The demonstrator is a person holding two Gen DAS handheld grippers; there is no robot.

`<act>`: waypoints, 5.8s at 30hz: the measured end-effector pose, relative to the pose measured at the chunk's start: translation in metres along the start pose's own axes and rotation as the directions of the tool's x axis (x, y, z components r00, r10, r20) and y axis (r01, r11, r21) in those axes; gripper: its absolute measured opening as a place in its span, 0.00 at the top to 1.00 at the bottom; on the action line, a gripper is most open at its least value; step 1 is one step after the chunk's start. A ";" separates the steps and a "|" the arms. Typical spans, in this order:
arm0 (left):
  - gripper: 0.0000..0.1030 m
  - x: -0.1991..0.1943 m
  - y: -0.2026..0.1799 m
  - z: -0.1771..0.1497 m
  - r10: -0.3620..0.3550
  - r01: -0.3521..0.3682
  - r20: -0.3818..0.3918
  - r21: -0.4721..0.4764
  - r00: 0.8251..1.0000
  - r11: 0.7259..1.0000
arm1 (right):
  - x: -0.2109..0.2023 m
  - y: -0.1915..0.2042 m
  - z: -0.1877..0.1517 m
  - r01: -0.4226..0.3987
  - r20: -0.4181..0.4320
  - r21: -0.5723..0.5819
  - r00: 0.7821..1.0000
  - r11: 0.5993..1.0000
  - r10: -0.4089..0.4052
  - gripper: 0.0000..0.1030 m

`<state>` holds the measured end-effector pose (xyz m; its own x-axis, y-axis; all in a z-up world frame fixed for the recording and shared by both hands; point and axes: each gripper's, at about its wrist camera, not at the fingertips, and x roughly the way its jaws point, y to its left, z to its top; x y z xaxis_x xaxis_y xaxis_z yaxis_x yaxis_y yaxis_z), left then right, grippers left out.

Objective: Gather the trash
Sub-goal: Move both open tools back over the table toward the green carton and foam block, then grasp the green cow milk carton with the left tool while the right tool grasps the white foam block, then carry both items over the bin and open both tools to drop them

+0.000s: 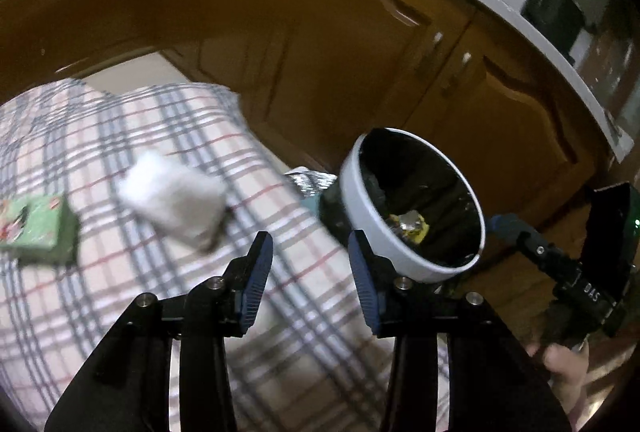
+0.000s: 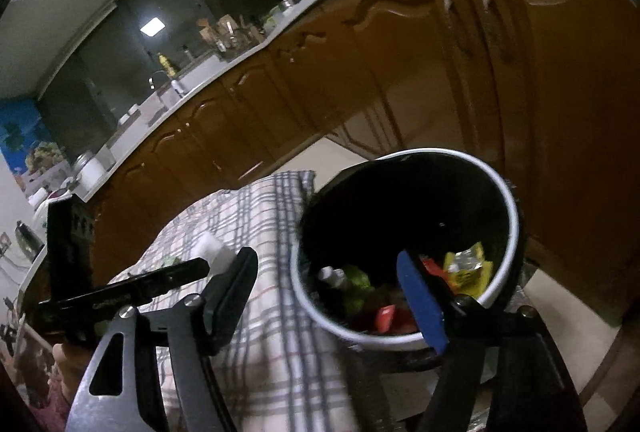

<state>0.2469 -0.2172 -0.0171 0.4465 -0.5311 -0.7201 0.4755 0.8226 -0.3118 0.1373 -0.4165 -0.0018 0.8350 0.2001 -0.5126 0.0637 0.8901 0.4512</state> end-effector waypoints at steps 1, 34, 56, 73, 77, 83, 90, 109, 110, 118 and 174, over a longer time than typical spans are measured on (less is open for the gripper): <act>0.62 -0.005 0.005 -0.003 0.007 -0.007 0.006 -0.008 1.000 1.000 | 0.000 0.005 -0.003 -0.003 0.004 -0.007 1.000 1.000 0.003 0.28; 0.53 -0.096 0.114 -0.042 0.093 -0.094 0.032 0.030 0.995 0.995 | 0.053 0.124 -0.042 -0.130 -0.163 -0.258 0.982 0.957 0.090 0.27; 0.19 -0.032 0.163 0.031 0.191 -0.093 -0.151 0.496 0.970 0.863 | 0.164 0.164 -0.020 -0.175 -0.325 -0.534 0.946 0.827 -0.010 0.20; 0.25 -0.002 0.155 0.019 0.263 -0.070 -0.244 0.593 0.933 0.802 | 0.203 0.160 -0.028 -0.184 -0.396 -0.514 0.917 0.837 -0.041 0.47; 0.27 0.003 0.153 0.017 0.306 -0.088 -0.243 0.635 0.921 0.767 | 0.193 0.158 -0.028 -0.186 -0.388 -0.489 0.921 0.852 -0.021 0.50; 0.27 0.009 0.152 0.032 0.348 -0.106 -0.240 0.669 0.906 0.736 | 0.159 0.149 -0.027 -0.209 -0.369 -0.396 0.928 0.894 0.053 0.50; 0.47 0.017 0.158 0.026 0.346 -0.105 -0.257 0.648 0.902 0.755 | 0.123 0.127 -0.024 -0.181 -0.326 -0.308 0.942 0.934 0.076 0.50; 0.53 -0.058 0.089 -0.038 0.062 -0.054 -0.087 0.088 0.994 0.995 | 0.053 0.097 -0.043 -0.118 -0.182 -0.156 0.979 0.981 0.089 0.50; 0.53 -0.061 0.085 -0.041 0.046 -0.042 -0.073 0.062 0.996 0.997 | 0.049 0.094 -0.043 -0.111 -0.172 -0.153 0.981 0.982 0.084 0.50; 0.53 -0.067 0.031 -0.051 0.040 -0.041 0.015 0.042 0.999 0.998 | 0.015 0.069 -0.042 -0.056 -0.093 -0.111 0.995 0.992 0.045 0.50; 0.54 0.081 -0.125 0.049 0.073 -0.050 -0.096 0.225 0.993 0.973 | 0.023 -0.064 0.022 0.205 -0.105 -0.002 0.973 0.979 -0.204 0.49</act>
<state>0.2609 -0.3731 -0.0061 0.4057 -0.4474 -0.7970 0.6111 0.7812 -0.1275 0.1650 -0.4778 -0.0264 0.7427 0.0559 -0.6673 0.2324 0.9131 0.3351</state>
